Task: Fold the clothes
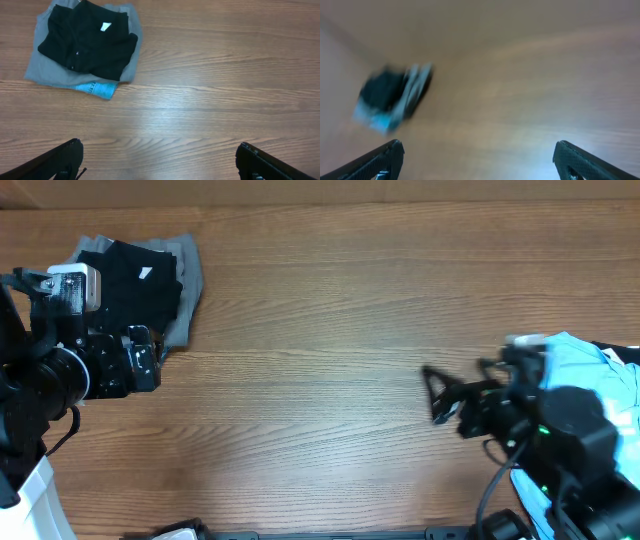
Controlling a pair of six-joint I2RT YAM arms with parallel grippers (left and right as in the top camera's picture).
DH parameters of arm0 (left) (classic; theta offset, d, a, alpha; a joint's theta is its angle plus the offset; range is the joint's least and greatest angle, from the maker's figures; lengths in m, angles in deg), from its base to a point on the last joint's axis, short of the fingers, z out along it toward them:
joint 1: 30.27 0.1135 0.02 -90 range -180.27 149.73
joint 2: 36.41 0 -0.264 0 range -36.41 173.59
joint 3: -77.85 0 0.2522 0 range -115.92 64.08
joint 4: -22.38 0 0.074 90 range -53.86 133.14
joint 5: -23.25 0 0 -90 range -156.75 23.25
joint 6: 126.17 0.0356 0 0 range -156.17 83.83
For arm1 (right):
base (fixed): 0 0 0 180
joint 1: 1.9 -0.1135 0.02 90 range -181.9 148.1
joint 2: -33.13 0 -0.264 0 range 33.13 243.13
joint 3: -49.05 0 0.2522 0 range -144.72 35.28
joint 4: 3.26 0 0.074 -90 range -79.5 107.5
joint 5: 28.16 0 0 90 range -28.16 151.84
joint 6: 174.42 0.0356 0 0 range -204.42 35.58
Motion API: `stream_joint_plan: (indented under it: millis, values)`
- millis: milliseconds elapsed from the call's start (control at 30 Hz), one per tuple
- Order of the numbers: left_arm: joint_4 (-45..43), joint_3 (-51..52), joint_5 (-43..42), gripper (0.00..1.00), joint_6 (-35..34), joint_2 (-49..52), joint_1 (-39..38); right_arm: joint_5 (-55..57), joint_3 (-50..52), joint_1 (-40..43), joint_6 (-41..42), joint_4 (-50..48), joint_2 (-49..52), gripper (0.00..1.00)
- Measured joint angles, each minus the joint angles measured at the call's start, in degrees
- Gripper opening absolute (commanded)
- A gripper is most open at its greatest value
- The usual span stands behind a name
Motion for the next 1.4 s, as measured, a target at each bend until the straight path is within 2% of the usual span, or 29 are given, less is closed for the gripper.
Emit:
stream_joint_plan:
  millis: [200, 300, 567, 1000, 1400]
  values:
    - [0.02, 0.00, 0.00, 1.00, 0.00, 0.07, 0.00, 3.65, 8.46, 12.35, -1.70, -5.55, -12.50, 1.00]
    - [0.00, 0.00, 0.00, 1.00, 0.00, 0.07, 0.00, 0.09, 17.59, 16.83, -9.20, -9.57, -21.09, 1.00]
    - [-0.02, 0.00, 0.02, 1.00, 0.00, 0.09, 0.00, -8.41, 35.78, 21.75, -14.93, -12.81, -36.13, 1.00]
    - [0.00, 0.00, 0.02, 1.00, 0.00, 0.13, 0.00, -12.81, 52.94, 21.75, -15.98, -25.81, -37.81, 1.00]
    - [-0.02, 0.00, 0.02, 1.00, 0.00, 0.13, 0.00, -13.03, 53.33, 21.75, -16.04, -27.61, -37.81, 1.00]
